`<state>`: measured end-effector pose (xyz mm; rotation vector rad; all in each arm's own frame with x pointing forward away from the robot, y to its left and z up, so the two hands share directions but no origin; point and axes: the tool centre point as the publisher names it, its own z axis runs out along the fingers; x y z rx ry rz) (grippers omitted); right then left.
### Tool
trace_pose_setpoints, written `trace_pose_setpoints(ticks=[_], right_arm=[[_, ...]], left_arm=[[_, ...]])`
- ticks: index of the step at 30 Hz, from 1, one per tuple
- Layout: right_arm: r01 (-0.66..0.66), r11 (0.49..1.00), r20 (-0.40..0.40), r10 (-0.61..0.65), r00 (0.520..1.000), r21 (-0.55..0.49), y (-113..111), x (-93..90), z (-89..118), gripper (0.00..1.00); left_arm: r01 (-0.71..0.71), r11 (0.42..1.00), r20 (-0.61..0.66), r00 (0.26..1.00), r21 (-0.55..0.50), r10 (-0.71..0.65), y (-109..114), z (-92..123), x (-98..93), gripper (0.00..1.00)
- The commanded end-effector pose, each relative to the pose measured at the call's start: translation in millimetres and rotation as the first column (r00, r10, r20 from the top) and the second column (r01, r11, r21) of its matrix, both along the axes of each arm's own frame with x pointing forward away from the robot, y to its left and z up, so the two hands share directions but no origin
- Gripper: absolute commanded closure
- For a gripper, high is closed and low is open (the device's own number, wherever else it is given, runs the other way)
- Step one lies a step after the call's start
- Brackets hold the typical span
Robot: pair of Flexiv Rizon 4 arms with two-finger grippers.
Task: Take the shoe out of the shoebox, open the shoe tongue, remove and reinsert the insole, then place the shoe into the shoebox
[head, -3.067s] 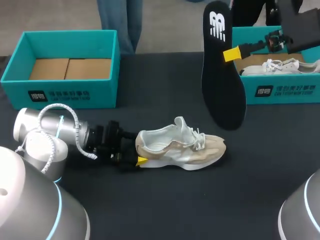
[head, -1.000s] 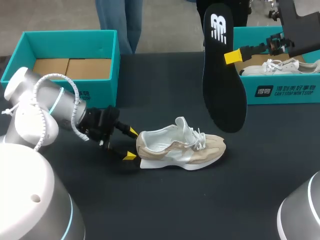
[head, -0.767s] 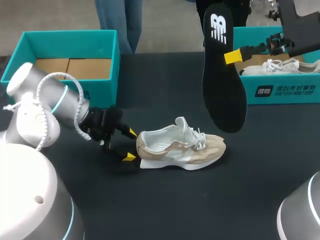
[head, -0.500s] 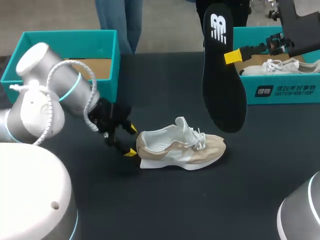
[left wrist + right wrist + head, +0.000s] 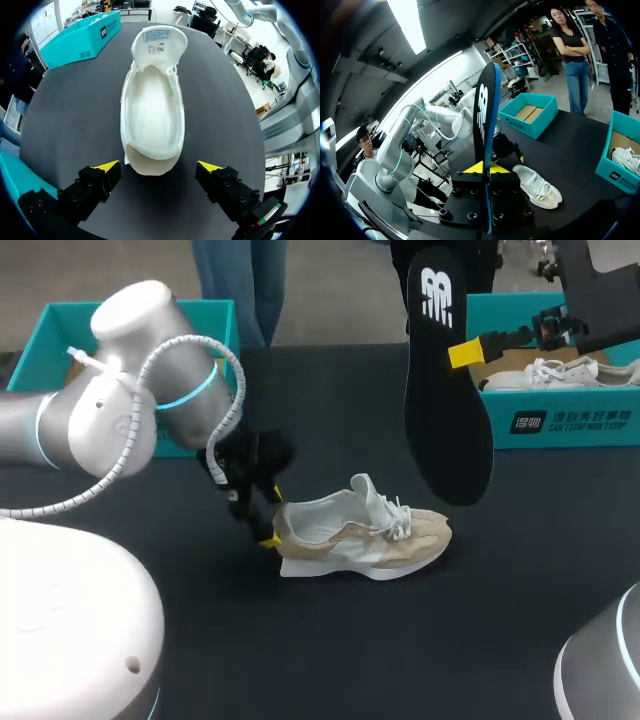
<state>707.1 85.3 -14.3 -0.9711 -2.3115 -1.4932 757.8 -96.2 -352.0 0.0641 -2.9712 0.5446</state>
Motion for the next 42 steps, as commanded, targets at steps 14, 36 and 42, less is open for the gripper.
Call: trace_pose_setpoints(ticks=[14, 36, 42], right_arm=[[-0.002, 1.000, -0.003, 0.002, 1.000, -0.004, 1.8, 2.7, 0.0, 1.00], [-0.002, 1.000, -0.003, 0.002, 1.000, -0.004, 1.8, 2.7, 0.0, 1.00], [-0.002, 1.000, -0.003, 0.002, 1.000, -0.004, 1.8, 2.7, 0.0, 1.00]], left_arm=[[0.037, 0.935, 0.049, 0.997, 0.352, -0.057, -10.1, 28.4, -4.9, 0.00], [0.015, 0.943, 0.053, 0.998, 0.333, -0.034, -9.0, 31.4, -2.8, 0.00], [0.015, 0.943, 0.053, 0.998, 0.333, -0.034, -9.0, 31.4, -2.8, 0.00]])
